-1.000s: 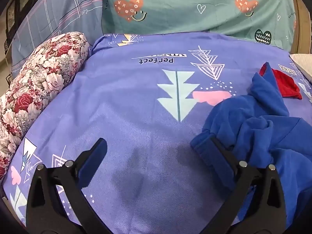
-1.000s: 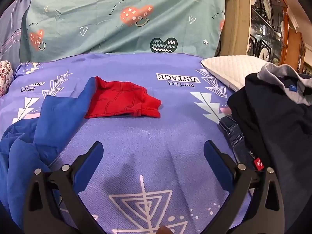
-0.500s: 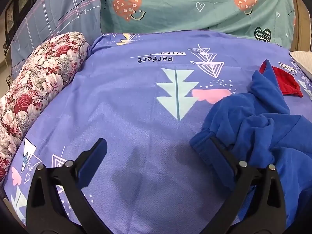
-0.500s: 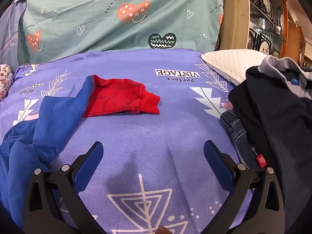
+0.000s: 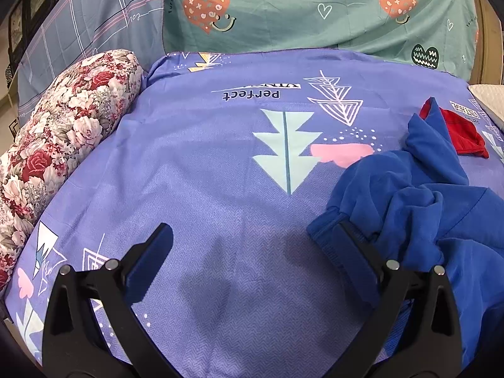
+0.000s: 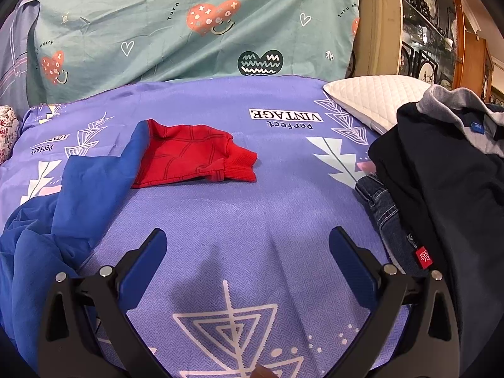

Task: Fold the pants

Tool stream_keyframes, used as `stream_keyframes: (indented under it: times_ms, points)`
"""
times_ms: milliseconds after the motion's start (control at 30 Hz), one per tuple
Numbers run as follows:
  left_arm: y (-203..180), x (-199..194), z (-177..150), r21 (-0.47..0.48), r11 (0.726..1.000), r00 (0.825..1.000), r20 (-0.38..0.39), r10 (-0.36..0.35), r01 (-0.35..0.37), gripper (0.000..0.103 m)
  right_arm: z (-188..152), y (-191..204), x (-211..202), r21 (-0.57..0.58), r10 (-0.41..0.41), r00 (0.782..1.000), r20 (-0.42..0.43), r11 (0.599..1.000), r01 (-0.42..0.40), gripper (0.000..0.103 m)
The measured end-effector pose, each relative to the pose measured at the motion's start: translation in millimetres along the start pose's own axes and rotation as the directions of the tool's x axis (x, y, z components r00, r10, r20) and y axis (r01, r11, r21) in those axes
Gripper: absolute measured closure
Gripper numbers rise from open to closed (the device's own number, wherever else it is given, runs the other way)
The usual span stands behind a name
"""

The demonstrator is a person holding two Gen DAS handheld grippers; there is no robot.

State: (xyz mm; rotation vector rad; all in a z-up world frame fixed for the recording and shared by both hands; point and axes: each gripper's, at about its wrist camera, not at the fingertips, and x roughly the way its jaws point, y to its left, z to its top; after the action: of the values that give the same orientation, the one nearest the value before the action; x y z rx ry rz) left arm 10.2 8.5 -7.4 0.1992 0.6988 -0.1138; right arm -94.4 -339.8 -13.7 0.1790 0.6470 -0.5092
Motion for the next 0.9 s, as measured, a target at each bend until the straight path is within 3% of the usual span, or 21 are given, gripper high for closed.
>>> stream_keyframes:
  times_ms: [900]
  points:
    - [2.2, 1.5, -1.6, -0.005, 1.0, 1.0, -0.005, 0.001, -0.001, 0.002, 0.9, -2.8, 0.3, 0.017, 0.01, 1.0, -0.004, 1.0, -0.01, 0.001]
